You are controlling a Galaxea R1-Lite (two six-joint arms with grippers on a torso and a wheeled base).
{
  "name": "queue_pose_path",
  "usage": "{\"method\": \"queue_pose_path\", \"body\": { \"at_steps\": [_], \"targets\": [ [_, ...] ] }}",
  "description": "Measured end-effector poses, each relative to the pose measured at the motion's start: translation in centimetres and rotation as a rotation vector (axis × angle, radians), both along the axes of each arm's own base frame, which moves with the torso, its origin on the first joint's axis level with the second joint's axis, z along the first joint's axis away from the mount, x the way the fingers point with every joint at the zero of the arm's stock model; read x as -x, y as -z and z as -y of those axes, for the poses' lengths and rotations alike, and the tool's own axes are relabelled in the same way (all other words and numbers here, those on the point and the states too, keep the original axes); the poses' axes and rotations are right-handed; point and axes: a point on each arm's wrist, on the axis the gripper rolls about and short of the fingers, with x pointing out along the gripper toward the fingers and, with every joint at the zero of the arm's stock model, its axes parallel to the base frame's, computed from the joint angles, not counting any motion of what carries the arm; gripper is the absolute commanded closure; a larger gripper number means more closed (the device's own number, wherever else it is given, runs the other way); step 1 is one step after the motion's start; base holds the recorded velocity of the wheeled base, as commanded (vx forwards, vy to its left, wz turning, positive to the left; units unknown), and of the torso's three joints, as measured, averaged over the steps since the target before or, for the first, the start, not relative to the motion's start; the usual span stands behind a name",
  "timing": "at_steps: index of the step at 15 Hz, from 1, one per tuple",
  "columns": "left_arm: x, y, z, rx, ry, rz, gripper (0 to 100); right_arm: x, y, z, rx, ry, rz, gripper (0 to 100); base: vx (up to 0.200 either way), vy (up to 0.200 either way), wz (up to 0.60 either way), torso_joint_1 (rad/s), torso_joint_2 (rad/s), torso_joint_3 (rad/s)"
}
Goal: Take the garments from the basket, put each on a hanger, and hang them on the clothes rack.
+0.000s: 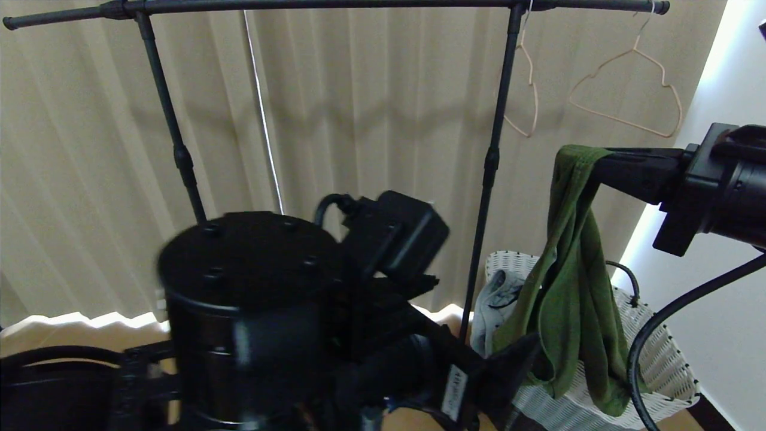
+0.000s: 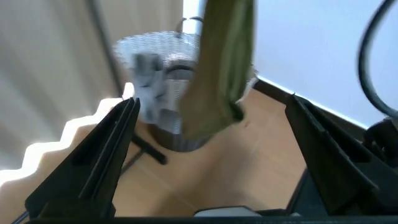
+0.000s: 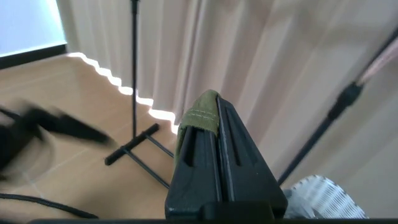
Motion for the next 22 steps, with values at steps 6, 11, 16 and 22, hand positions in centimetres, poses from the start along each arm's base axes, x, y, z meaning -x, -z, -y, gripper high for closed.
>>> {"method": "queue_pose_path", "body": {
  "at_steps": [6,11,16,22],
  "targets": [
    [-2.4,2.2,5.2,-0.013,-0.079,-0.033,0,1.4,-0.6,0.1,-0.018,-0.032,0.028,100,0.0,0.0,0.0,0.0,0.0,0.0],
    [-4.8,3.9,5.0,-0.018,-0.156,-0.093,0,1.9,-0.7,0.4,-0.023,-0.034,0.035,100,0.0,0.0,0.0,0.0,0.0,0.0],
    [-4.9,6.5,3.8,-0.108,-0.182,-0.136,0,1.9,-0.7,0.5,-0.021,-0.031,0.036,100,0.0,0.0,0.0,0.0,0.0,0.0],
    [-4.8,7.8,2.9,-0.178,-0.242,-0.123,100,1.8,-0.6,0.5,-0.018,-0.027,0.034,100,0.0,0.0,0.0,0.0,0.0,0.0]
  ]
}}
